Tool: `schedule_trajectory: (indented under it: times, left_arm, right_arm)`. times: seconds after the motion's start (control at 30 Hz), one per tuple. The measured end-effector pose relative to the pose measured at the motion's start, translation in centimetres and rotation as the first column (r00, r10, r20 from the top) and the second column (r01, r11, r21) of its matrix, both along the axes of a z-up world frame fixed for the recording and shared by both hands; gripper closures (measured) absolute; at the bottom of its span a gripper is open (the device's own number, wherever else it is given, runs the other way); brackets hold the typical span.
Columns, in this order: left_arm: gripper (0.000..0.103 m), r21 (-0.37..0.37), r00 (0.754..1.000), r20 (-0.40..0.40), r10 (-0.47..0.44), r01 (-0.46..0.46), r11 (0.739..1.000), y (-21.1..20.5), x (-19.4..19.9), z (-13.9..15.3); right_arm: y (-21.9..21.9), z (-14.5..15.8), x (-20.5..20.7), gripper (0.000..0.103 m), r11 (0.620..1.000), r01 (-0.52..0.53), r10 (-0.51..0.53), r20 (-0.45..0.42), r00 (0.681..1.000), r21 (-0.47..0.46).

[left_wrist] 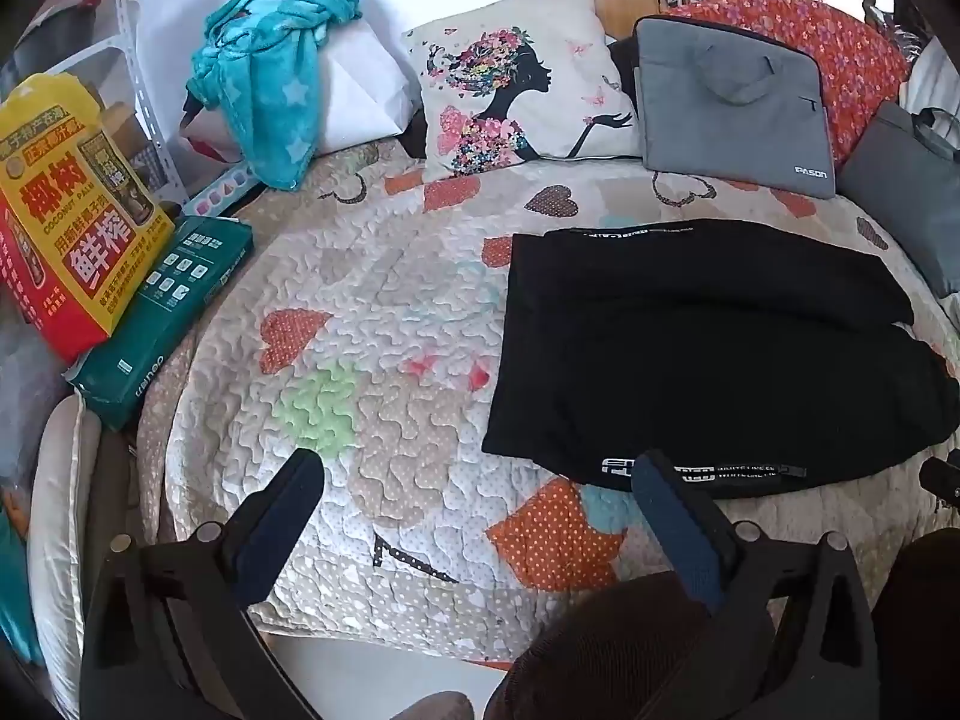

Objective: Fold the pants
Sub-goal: 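Move both grippers toward the black pants on the bedspread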

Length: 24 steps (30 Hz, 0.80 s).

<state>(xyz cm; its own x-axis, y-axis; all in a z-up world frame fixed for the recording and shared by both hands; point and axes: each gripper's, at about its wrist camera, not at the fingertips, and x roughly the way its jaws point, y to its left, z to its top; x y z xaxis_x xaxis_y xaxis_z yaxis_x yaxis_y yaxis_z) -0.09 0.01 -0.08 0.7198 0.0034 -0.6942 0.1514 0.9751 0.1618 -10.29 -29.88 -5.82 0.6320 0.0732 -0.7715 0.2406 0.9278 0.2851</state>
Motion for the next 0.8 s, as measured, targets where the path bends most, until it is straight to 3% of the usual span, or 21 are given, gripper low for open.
schedule_trajectory:
  times: [0.4,0.8]
  left_arm:
    - [0.001,0.015,1.000,-0.030,-0.006,0.006,1.000,0.4,0.7,-1.2]
    - [0.001,0.035,0.998,-0.063,0.028,-0.026,0.999,0.4,4.0,-0.4]
  right_arm:
    - [-0.4,-0.6,-0.2,0.001,1.000,0.001,-0.001,-0.008,1.000,0.026]
    - [-1.0,-2.1,1.8,0.001,0.999,0.005,-0.001,-0.082,0.997,0.054]
